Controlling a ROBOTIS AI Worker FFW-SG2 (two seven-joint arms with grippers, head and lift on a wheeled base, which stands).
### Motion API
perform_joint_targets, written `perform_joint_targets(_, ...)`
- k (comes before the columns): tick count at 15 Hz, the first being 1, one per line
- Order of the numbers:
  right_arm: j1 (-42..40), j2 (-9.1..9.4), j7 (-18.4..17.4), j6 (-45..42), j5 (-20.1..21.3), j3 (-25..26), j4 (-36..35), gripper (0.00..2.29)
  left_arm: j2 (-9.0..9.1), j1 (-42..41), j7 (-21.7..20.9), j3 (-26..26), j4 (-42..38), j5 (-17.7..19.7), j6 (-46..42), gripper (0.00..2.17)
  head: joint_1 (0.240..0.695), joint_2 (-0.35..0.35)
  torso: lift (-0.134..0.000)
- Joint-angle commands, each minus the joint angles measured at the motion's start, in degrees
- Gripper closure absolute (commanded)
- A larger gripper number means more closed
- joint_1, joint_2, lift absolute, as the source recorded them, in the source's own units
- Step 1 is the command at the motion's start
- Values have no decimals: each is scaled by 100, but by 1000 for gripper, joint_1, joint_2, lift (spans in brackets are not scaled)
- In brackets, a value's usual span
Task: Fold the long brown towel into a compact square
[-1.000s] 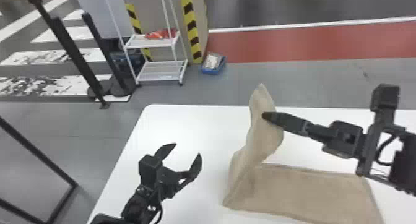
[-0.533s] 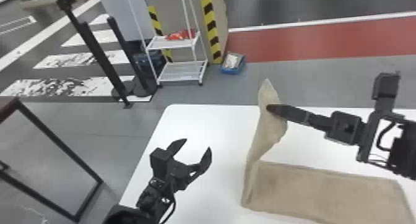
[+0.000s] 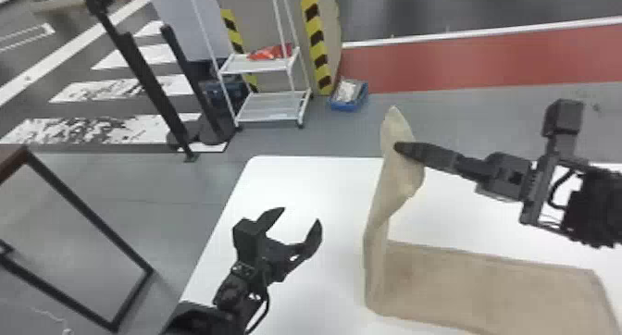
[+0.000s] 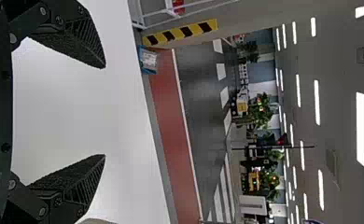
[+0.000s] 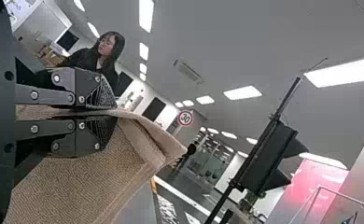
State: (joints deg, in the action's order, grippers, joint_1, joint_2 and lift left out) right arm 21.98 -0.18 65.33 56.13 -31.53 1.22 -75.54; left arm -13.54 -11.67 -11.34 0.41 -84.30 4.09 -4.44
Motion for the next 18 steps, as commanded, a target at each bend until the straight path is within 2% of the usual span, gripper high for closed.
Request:
perform_joint_targets(1, 122, 23, 173, 96, 271, -7, 320, 1058, -26, 7, -9, 38, 27, 39, -17, 228, 695, 302, 0)
perform_joint_targets(3, 96, 23, 410, 448, 490, 203, 382, 1146, -61, 25, -9, 56, 54, 57, 1, 228, 695, 305, 0)
perform_joint_targets(8, -563, 23, 770, 1327, 499, 915, -277, 1146, -61, 95, -9, 21, 106, -4, 18, 228, 695, 293, 0)
perform_joint_targets(10, -730, 18, 823, 1362, 481, 1118, -321, 1146, -53, 95, -18, 3, 106, -40, 53, 228, 695, 281, 0)
perform_joint_targets(13, -844, -325, 1025, 1344, 543, 1443, -198, 1146, -44, 95, -35, -14, 106, -128, 159, 228, 695, 247, 0)
perform_joint_targets(16, -915, -580, 1271, 1309, 719, 1873, 48, 1146, -35, 77, -44, -41, 106, -171, 229, 228, 695, 191, 0)
perform_joint_targets(18, -976, -774, 1299, 1327, 772, 1979, 215, 1146, -26, 51, -44, -50, 98, -207, 247, 228, 695, 162, 0)
